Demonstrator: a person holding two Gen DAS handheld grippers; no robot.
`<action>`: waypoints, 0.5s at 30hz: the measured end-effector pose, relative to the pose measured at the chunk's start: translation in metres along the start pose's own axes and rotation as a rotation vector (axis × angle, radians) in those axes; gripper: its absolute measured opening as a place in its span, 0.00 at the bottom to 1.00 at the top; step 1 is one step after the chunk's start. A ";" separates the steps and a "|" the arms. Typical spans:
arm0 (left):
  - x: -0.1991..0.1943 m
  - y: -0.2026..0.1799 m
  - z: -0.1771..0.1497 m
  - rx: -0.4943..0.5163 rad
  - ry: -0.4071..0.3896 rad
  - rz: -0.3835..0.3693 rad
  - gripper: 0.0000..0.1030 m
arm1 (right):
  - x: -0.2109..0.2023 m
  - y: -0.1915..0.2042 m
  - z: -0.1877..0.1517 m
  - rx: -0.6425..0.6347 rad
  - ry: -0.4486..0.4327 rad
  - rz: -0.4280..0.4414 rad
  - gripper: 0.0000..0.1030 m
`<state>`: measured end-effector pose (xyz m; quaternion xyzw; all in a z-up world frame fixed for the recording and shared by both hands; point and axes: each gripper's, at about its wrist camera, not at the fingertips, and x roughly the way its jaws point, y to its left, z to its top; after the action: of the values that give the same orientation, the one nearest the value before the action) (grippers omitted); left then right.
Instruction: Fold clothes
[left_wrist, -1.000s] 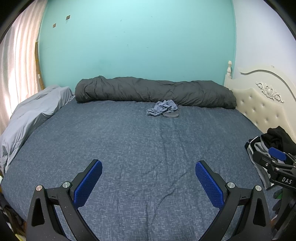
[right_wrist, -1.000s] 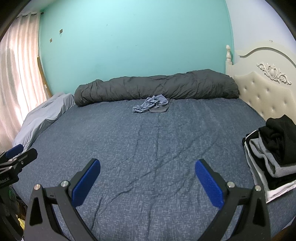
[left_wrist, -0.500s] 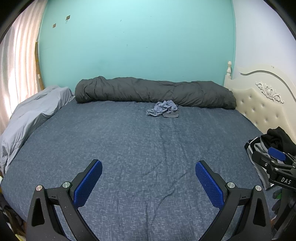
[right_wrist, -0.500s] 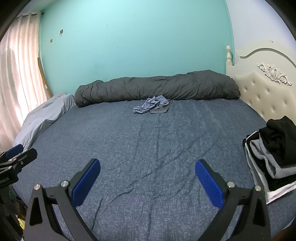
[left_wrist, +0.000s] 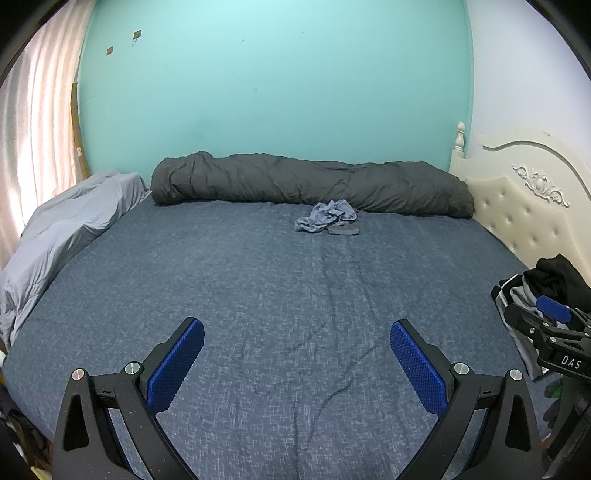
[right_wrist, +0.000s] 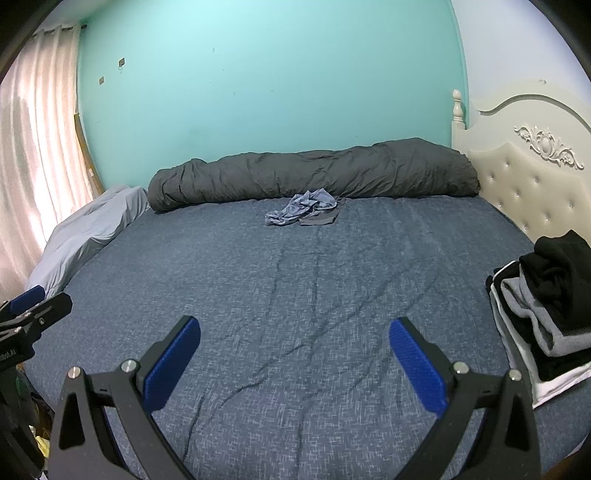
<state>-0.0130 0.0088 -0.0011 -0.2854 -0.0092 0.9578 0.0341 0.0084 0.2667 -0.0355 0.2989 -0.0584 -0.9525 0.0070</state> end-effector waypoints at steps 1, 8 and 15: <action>0.001 0.000 0.000 0.000 0.000 0.000 1.00 | 0.002 0.000 0.000 0.000 0.002 -0.001 1.00; 0.049 0.005 0.007 -0.013 0.032 0.004 1.00 | 0.024 -0.010 -0.001 0.008 0.028 0.000 1.00; 0.108 0.010 0.014 -0.029 0.073 0.011 1.00 | 0.088 -0.032 -0.002 0.051 0.106 0.020 1.00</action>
<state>-0.1110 0.0068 -0.0487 -0.3206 -0.0201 0.9467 0.0248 -0.0622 0.2939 -0.0912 0.3483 -0.0852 -0.9334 0.0120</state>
